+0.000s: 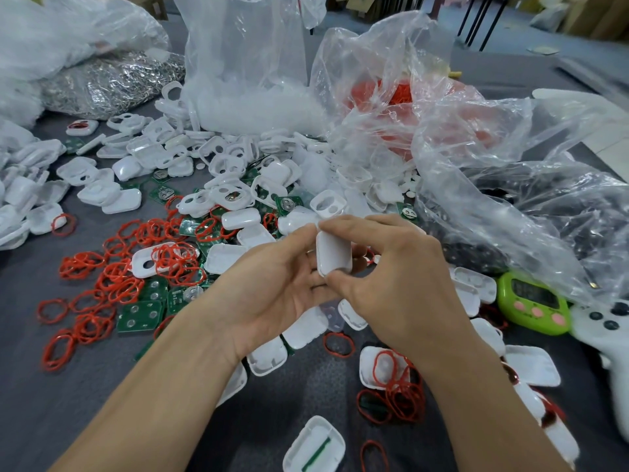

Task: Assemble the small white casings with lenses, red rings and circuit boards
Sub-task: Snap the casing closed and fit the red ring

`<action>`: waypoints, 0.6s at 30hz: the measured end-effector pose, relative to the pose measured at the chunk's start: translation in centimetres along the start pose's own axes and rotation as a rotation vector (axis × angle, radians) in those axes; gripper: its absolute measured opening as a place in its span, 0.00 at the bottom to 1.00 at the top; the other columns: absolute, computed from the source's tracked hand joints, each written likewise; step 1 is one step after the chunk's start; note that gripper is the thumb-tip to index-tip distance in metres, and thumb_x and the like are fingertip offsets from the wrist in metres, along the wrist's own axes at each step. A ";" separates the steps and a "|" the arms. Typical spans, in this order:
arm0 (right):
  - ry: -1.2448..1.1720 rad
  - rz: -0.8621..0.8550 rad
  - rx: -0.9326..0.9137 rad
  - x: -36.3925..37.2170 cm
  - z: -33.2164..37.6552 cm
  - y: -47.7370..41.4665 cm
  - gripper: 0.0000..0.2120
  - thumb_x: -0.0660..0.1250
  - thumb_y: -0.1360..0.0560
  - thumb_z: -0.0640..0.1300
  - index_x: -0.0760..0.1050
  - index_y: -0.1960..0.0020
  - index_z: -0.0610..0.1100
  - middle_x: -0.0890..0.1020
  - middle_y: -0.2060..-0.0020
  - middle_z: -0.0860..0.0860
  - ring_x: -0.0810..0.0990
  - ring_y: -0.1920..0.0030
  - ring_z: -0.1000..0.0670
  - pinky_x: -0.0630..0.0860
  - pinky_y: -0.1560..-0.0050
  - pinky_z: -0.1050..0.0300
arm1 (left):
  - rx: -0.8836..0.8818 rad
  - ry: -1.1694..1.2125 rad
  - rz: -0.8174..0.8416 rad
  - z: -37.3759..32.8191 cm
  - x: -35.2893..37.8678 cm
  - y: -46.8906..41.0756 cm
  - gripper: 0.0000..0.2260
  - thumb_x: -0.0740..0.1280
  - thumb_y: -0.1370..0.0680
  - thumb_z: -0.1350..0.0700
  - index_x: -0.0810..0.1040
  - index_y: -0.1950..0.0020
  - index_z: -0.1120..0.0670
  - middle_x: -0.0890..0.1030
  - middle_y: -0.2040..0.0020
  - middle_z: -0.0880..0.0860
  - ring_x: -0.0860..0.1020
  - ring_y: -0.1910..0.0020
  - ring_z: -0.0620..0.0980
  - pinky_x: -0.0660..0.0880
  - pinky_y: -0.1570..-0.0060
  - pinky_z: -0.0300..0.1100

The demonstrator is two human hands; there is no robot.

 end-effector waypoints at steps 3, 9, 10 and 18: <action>0.013 0.023 0.014 0.2 0.0 0.0 0.29 0.80 0.33 0.45 0.81 0.35 0.61 0.82 0.41 0.60 0.74 0.42 0.62 0.66 0.38 0.75 | 0.005 -0.034 0.015 0.0 0.1 0.0 0.19 0.59 0.16 0.53 0.77 0.31 0.62 0.83 0.42 0.59 0.80 0.51 0.54 0.79 0.39 0.53; 0.036 0.021 0.030 0.3 0.4 0.2 0.27 0.78 0.31 0.44 0.80 0.34 0.59 0.85 0.43 0.59 0.80 0.44 0.60 0.74 0.37 0.66 | 0.020 0.003 0.028 0.0 0.1 0.0 0.16 0.57 0.14 0.57 0.78 0.34 0.63 0.86 0.47 0.59 0.85 0.56 0.51 0.80 0.38 0.52; 0.041 0.022 0.036 0.3 0.4 0.2 0.27 0.78 0.30 0.44 0.80 0.33 0.59 0.85 0.44 0.59 0.81 0.45 0.60 0.74 0.38 0.66 | 0.023 0.001 0.028 0.0 0.0 0.0 0.15 0.57 0.15 0.57 0.79 0.35 0.63 0.86 0.46 0.59 0.86 0.54 0.52 0.80 0.39 0.52; 0.083 0.046 0.032 0.8 0.8 0.2 0.27 0.77 0.30 0.43 0.80 0.32 0.57 0.85 0.40 0.58 0.81 0.42 0.57 0.74 0.34 0.60 | 0.073 -0.055 -0.075 0.0 -1.1 -0.2 0.17 0.61 0.16 0.59 0.89 0.55 0.55 0.86 0.59 0.54 0.86 0.63 0.50 0.84 0.54 0.45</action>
Point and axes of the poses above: each hand's wrist, its own y-axis away from the middle knuckle, its own x-axis out of the palm, z = x × y, the point moved 9 cm from there along -y, towards the middle knuckle
